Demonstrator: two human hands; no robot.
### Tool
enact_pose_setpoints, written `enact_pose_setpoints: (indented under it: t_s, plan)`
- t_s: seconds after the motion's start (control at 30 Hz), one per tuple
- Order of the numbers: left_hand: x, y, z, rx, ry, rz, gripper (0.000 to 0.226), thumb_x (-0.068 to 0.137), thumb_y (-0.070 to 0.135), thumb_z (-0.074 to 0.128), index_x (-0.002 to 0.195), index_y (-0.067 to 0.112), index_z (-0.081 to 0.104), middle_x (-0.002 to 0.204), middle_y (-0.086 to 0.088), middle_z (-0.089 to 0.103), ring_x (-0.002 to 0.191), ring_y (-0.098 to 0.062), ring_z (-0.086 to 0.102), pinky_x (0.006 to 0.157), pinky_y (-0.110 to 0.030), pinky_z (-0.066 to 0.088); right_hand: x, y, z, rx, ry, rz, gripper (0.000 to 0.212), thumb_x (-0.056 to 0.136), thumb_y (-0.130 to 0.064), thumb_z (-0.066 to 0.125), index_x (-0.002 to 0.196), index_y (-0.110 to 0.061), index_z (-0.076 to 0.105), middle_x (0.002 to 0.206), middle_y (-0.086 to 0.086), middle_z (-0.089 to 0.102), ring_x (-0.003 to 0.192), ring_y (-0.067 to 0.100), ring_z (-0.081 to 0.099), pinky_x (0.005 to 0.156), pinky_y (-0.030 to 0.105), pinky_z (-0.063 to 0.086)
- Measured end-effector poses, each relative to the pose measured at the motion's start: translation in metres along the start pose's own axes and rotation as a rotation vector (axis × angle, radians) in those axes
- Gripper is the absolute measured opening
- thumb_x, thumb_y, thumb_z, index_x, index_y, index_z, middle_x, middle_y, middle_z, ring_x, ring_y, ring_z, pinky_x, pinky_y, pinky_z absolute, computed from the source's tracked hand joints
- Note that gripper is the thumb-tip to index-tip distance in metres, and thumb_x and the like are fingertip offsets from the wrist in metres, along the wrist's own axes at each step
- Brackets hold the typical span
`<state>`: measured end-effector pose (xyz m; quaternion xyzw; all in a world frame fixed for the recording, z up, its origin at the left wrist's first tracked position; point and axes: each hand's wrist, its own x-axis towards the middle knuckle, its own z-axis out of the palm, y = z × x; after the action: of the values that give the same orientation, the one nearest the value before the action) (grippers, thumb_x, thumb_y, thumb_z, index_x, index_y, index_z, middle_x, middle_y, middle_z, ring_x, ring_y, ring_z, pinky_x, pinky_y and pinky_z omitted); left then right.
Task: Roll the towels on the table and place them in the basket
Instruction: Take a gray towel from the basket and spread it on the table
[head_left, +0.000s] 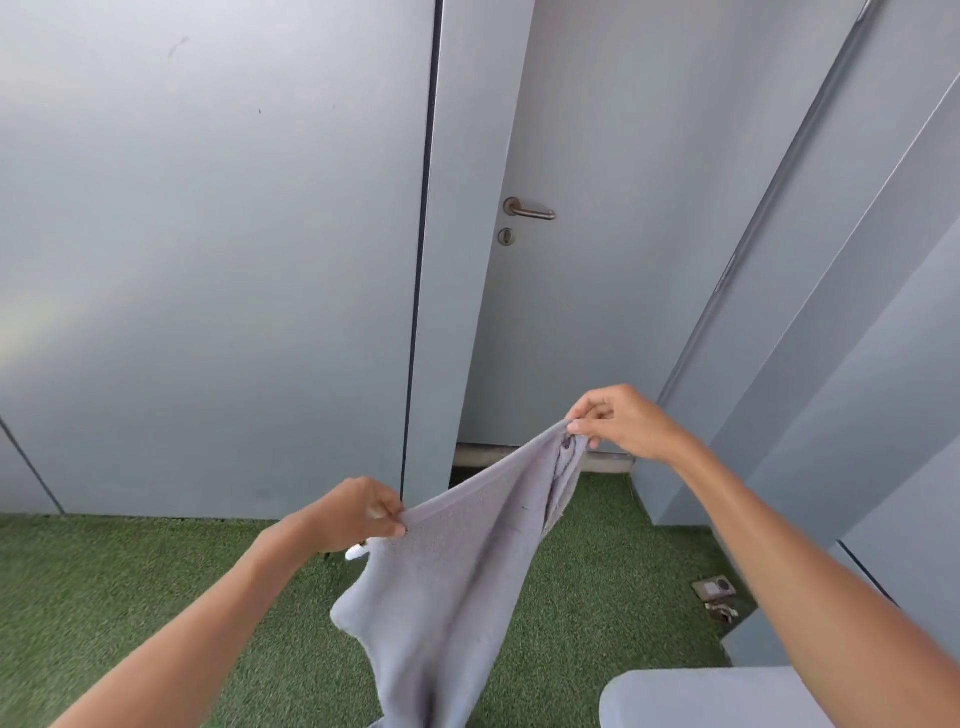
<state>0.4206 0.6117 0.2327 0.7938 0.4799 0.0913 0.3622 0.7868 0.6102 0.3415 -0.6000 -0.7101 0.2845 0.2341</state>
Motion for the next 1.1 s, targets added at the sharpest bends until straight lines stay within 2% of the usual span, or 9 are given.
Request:
enact_pose_setpoints:
  t_s: [0.13,0.23,0.3,0.47,0.6,0.67,0.77,0.9,1.1]
  plan:
    - [0.008,0.027,0.004,-0.114,0.208,0.118,0.004,0.083,0.026,0.074,0.080,0.025,0.073,0.078,0.011,0.071,0.075,-0.005,0.065,0.072,-0.014,0.046,-0.005,0.002,0.012,-0.114,-0.140,0.045,0.013,0.086,-0.015,0.071,0.098,-0.016,0.071,0.068,-0.003,0.070,0.060,0.012,0.064,0.063,0.024,0.049]
    - [0.017,0.065,0.002,-0.062,0.216,0.265,0.008,0.084,0.026,0.073,0.078,0.030,0.070,0.077,0.011,0.070,0.073,-0.008,0.062,0.069,-0.017,0.048,-0.009,-0.009,0.040,-0.040,-0.261,0.044,0.043,0.085,-0.012,0.072,0.126,-0.017,0.061,0.069,-0.004,0.069,0.063,0.012,0.065,0.069,0.026,0.053]
    - [0.023,0.084,0.002,-0.055,0.212,0.316,0.003,0.084,0.024,0.073,0.081,0.025,0.072,0.078,0.008,0.070,0.071,-0.009,0.062,0.069,-0.021,0.050,-0.012,-0.020,0.060,0.049,-0.346,0.033,0.051,0.085,-0.014,0.073,0.133,-0.020,0.056,0.075,-0.003,0.071,0.065,0.013,0.065,0.075,0.030,0.054]
    - [0.022,0.082,0.003,-0.111,0.187,0.307,0.001,0.084,0.023,0.073,0.084,0.023,0.074,0.080,0.006,0.071,0.073,-0.013,0.064,0.074,-0.032,0.054,-0.016,-0.025,0.072,0.144,-0.286,0.010,0.019,0.084,-0.017,0.074,0.101,-0.010,0.070,0.079,0.006,0.071,0.072,0.026,0.066,0.073,0.034,0.054]
    - [0.013,0.086,0.008,-0.190,0.177,0.352,0.001,0.083,0.023,0.075,0.083,0.022,0.075,0.080,0.003,0.072,0.073,-0.021,0.062,0.070,-0.029,0.049,-0.021,-0.033,0.081,0.153,-0.369,0.028,0.045,0.084,-0.015,0.075,0.125,-0.018,0.058,0.071,-0.001,0.066,0.064,0.016,0.063,0.071,0.029,0.053]
    - [0.012,0.091,0.010,-0.193,0.181,0.361,0.005,0.083,0.024,0.075,0.083,0.019,0.074,0.078,0.001,0.071,0.067,-0.013,0.059,0.065,-0.024,0.047,-0.020,-0.036,0.091,0.133,-0.379,0.020,0.031,0.084,-0.011,0.073,0.114,-0.009,0.064,0.070,-0.003,0.067,0.066,0.018,0.062,0.069,0.029,0.053]
    - [0.010,0.083,0.010,-0.173,0.205,0.278,0.006,0.081,0.022,0.077,0.079,0.023,0.071,0.071,0.007,0.067,0.063,-0.001,0.057,0.059,-0.013,0.045,-0.021,-0.030,0.091,0.108,-0.308,0.057,0.021,0.083,-0.017,0.075,0.099,-0.006,0.067,0.082,0.013,0.071,0.071,0.022,0.064,0.074,0.036,0.054]
    - [0.003,0.048,0.019,-0.036,0.098,0.162,0.007,0.082,0.026,0.076,0.081,0.030,0.070,0.079,0.015,0.068,0.077,0.006,0.061,0.068,-0.007,0.046,-0.036,-0.012,0.089,0.002,-0.284,0.093,0.015,0.083,-0.021,0.076,0.093,-0.012,0.069,0.078,0.005,0.073,0.068,0.016,0.067,0.074,0.033,0.054]
    - [0.006,0.025,0.056,0.059,-0.083,0.146,0.005,0.088,0.027,0.068,0.085,0.029,0.065,0.087,0.012,0.067,0.081,0.000,0.062,0.073,-0.012,0.048,-0.065,0.012,0.098,-0.036,-0.223,0.185,0.010,0.084,-0.023,0.073,0.091,-0.017,0.070,0.076,0.002,0.073,0.069,0.016,0.068,0.079,0.037,0.054]
